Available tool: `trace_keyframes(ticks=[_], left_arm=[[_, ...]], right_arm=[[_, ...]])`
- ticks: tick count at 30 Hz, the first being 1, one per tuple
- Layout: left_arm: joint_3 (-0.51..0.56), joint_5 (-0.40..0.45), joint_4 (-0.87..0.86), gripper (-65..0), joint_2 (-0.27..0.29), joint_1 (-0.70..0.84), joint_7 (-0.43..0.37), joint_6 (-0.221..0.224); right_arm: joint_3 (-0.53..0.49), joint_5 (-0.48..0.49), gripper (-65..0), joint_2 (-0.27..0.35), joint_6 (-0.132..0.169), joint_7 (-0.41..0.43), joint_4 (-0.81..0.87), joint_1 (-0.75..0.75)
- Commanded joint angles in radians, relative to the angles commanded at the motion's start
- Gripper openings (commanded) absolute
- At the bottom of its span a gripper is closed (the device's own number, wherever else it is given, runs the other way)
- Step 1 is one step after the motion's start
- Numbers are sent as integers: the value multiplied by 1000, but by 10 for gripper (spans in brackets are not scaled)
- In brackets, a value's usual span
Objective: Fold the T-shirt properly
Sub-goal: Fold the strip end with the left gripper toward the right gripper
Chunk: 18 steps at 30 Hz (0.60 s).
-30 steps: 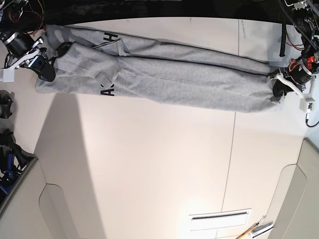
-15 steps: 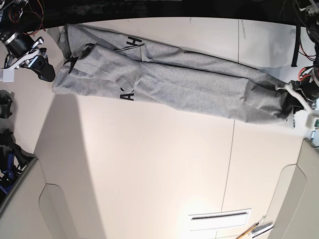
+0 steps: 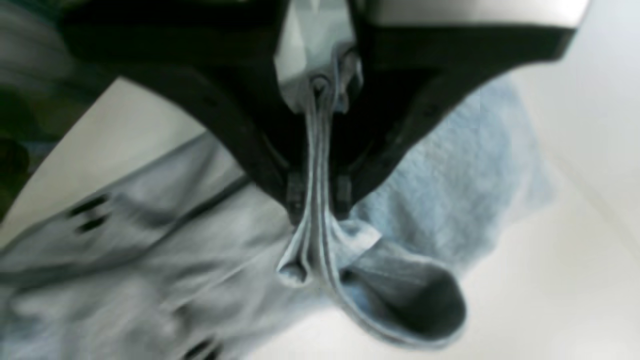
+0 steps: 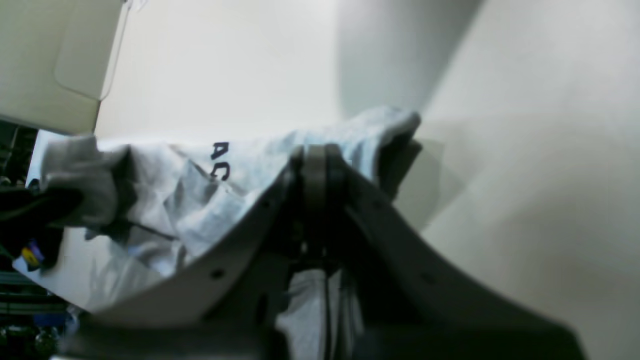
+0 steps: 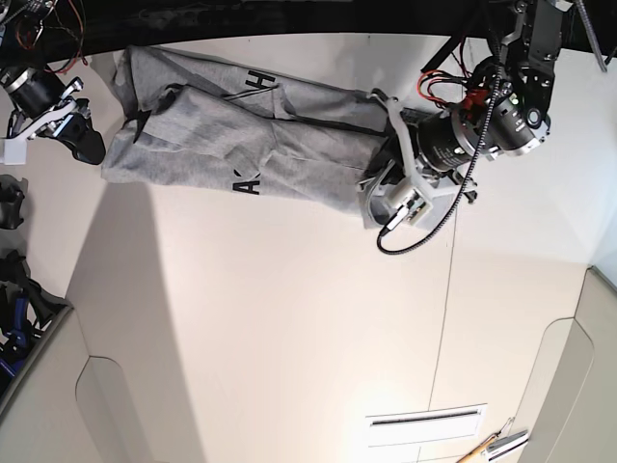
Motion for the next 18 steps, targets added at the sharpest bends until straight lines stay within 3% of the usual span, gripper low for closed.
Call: trace_keyframes(ticks=[6, 9, 11, 14, 18], left_arm=[[56, 6, -59, -639, 35, 0, -15, 0], [98, 4, -69, -445, 35, 3, -19, 0], [138, -6, -69, -329, 35, 6, -40, 0], [209, -25, -69, -302, 36, 6, -90, 0], [272, 8, -69, -302, 50, 6, -92, 0]], right_arm=[[66, -14, -628, 0, 0, 0, 0, 0], [82, -40, -333, 4, 0, -5, -2, -10], [81, -42, -238, 3, 0, -5, -2, -25], [81, -40, -234, 3, 0, -14, -8, -40], [51, -35, -234, 3, 0, -20, -27, -75]])
